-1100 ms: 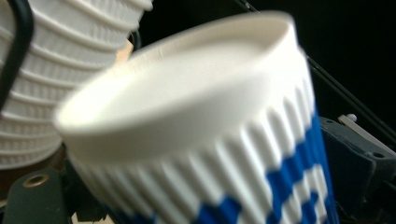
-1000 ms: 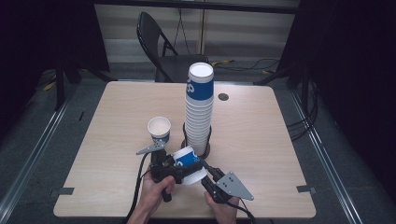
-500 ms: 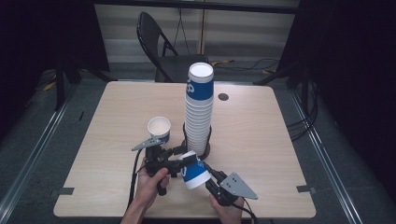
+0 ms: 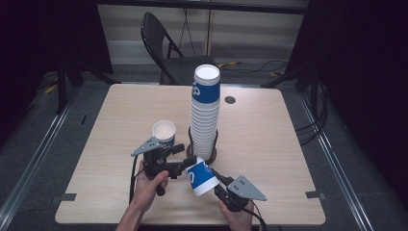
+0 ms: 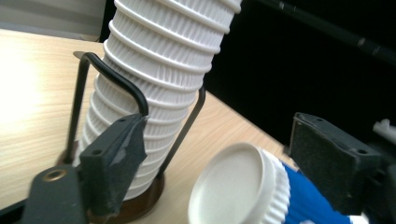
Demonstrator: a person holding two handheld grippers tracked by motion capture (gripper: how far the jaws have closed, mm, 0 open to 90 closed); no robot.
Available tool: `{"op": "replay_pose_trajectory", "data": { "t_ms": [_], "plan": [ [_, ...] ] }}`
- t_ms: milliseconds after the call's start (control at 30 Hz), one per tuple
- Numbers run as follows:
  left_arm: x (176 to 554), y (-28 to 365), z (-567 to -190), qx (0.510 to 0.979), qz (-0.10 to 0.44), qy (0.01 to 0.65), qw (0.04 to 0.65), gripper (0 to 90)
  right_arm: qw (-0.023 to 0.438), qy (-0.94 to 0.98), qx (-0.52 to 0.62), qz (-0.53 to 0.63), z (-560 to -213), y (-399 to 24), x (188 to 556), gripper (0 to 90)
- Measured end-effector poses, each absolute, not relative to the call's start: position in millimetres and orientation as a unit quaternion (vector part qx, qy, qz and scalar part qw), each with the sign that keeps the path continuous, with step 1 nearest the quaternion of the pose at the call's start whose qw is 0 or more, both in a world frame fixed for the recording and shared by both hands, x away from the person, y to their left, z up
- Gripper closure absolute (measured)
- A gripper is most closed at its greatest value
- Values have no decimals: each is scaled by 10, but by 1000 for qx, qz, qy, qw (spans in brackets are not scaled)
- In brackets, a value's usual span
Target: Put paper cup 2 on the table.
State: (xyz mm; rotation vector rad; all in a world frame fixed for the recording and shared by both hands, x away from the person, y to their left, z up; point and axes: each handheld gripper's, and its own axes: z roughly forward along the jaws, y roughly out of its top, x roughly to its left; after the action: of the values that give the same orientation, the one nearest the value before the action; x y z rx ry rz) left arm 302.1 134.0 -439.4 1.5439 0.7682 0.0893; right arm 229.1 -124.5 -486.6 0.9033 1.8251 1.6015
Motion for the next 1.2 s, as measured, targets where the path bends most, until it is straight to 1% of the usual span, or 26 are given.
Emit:
{"op": "replay_pose_trajectory", "data": {
  "t_ms": [100, 167, 267, 300, 400, 500, 600, 633, 833, 967, 1000, 1033, 1167, 1200],
  "plan": [
    [2984, 1347, -4402, 698, 91, 313, 637, 178, 262, 685, 345, 585, -4852, -1288, 2310, 852],
    [2974, 1345, -4406, 699, 95, 306, 640, 174, 259, 689, 347, 581, -4848, -1300, 2315, 852],
    [2948, 1341, -4424, 716, 120, 282, 627, 167, 252, 697, 354, 571, -4836, -1340, 2336, 852],
    [2935, 1341, -4435, 728, 127, 277, 614, 182, 247, 703, 355, 564, -4817, -1375, 2348, 852],
    [2920, 1334, -4446, 733, 123, 268, 613, 186, 237, 708, 358, 560, -4795, -1407, 2360, 852],
    [2885, 1319, -4461, 751, 137, 250, 595, 188, 225, 715, 359, 556, -4769, -1452, 2377, 853],
    [2845, 1316, -4472, 765, 146, 216, 589, 179, 219, 722, 362, 548, -4755, -1494, 2393, 853],
    [2827, 1310, -4473, 769, 155, 207, 584, 150, 218, 725, 363, 544, -4753, -1504, 2397, 853],
    [2741, 1242, -4518, 785, 197, 160, 565, 155, 213, 736, 360, 532, -4703, -1561, 2417, 852],
    [2679, 1193, -4553, 795, 219, 116, 553, 209, 206, 743, 359, 526, -4659, -1591, 2438, 852],
    [2664, 1175, -4559, 799, 226, 108, 547, 207, 204, 745, 358, 525, -4650, -1597, 2446, 852],
    [2649, 1156, -4567, 802, 233, 99, 540, 179, 202, 747, 358, 523, -4639, -1597, 2450, 852],
    [2591, 1099, -4603, 809, 247, 73, 529, 153, 191, 759, 352, 514, -4600, -1592, 2467, 852],
    [2578, 1088, -4614, 811, 248, 65, 527, 158, 186, 761, 353, 512, -4593, -1595, 2471, 851]
  ]
}}
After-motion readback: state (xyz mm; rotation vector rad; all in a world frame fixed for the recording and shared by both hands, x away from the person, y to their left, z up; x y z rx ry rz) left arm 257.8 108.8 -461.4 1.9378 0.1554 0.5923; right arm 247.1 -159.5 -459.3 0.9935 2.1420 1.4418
